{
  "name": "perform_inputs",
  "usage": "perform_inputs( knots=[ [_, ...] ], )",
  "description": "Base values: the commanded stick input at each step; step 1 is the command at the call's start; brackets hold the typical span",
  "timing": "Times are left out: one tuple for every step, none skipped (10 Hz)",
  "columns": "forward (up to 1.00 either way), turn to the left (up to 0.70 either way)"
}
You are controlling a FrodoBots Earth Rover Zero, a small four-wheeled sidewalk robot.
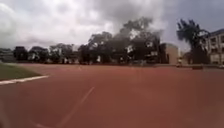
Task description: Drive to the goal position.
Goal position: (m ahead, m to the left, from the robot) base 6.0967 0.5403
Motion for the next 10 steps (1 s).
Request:
perform_inputs(
  knots=[
    [0.60,0.00],
    [0.60,0.00],
    [0.60,0.00],
    [0.60,0.00],
    [0.60,0.00],
    [0.60,0.00],
    [0.60,0.00],
    [0.60,0.00],
    [0.60,0.00],
    [0.60,0.00]
  ],
)
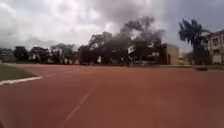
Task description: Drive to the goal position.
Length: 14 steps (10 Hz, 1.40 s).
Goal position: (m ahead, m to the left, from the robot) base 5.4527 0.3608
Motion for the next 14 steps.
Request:
perform_inputs(
  knots=[
    [0.60,0.00],
    [0.60,0.00],
    [0.60,0.00],
    [0.60,0.00],
    [0.60,0.00],
    [0.60,0.00],
    [0.60,0.00],
    [0.60,0.00],
    [0.60,0.00],
    [0.60,0.00],
    [0.60,0.00],
    [0.60,0.00],
    [0.60,0.00],
    [0.60,0.00]
  ],
)
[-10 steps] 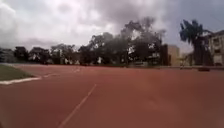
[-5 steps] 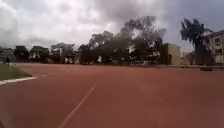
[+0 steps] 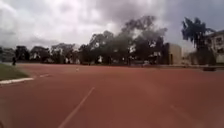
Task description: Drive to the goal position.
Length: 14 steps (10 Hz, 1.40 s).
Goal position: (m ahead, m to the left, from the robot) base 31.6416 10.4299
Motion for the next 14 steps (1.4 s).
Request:
perform_inputs(
  knots=[
    [0.60,0.00],
    [0.60,0.00],
    [0.60,0.00],
    [0.60,0.00],
    [0.60,0.00],
    [0.60,0.00],
    [0.60,0.00],
    [0.60,0.00],
    [0.60,0.00],
    [0.60,0.00],
    [0.60,0.00],
    [0.60,0.00],
    [0.60,0.00],
    [0.60,0.00]
  ],
)
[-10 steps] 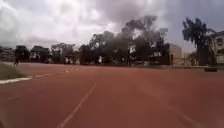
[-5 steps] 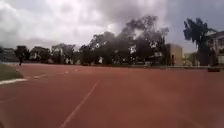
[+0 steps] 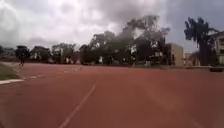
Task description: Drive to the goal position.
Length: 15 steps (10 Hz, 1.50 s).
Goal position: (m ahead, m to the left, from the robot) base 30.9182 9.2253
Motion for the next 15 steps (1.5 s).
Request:
perform_inputs(
  knots=[
    [0.60,0.00],
    [0.60,0.00],
    [0.60,0.00],
    [0.60,0.00],
    [0.60,0.00],
    [0.60,0.00],
    [0.60,0.00],
    [0.60,0.00],
    [0.60,0.00],
    [0.60,0.00],
    [0.60,0.00],
    [0.60,0.00],
    [0.60,0.00],
    [0.60,0.00],
    [0.60,0.00]
  ],
)
